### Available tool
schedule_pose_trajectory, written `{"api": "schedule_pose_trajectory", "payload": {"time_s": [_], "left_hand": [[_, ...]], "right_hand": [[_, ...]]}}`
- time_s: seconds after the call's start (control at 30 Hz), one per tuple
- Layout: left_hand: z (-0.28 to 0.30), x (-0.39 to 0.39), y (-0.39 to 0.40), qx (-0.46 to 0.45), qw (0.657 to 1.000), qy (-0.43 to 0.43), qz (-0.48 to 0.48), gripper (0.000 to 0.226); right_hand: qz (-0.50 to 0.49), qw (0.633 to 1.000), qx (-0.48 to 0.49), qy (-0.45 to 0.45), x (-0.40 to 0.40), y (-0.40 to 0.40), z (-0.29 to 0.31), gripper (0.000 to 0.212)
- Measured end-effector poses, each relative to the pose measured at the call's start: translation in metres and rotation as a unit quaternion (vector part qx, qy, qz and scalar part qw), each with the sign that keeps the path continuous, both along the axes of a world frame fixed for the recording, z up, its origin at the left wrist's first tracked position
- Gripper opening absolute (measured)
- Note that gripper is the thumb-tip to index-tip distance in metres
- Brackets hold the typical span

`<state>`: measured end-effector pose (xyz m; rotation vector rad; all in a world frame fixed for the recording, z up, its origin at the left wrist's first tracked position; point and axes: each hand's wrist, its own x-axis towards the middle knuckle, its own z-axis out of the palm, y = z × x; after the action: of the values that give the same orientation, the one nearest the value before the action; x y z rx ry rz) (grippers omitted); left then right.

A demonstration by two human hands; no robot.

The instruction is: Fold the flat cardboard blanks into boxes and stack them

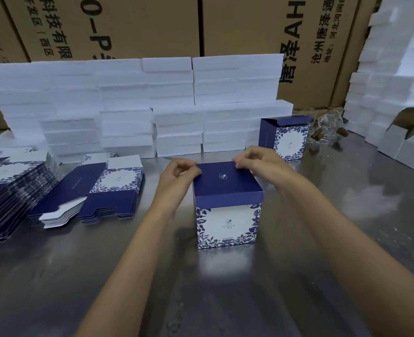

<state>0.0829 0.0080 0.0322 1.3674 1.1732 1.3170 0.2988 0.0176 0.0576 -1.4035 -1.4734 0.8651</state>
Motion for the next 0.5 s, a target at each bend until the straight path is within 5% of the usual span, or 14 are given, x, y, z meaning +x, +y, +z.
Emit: {"api": "schedule_pose_trajectory", "payload": {"time_s": [0.27, 0.5], "left_hand": [[0.028, 0.034, 0.016, -0.021, 0.989, 0.144, 0.01, 0.015], [0.022, 0.031, 0.019, -0.027, 0.987, 0.158, 0.012, 0.021]], "right_hand": [[0.031, 0.985, -0.009, -0.169, -0.043, 0.01, 0.011, 0.024], [0.02, 0.988, -0.007, -0.154, -0.039, 0.008, 0.007, 0.025]]}}
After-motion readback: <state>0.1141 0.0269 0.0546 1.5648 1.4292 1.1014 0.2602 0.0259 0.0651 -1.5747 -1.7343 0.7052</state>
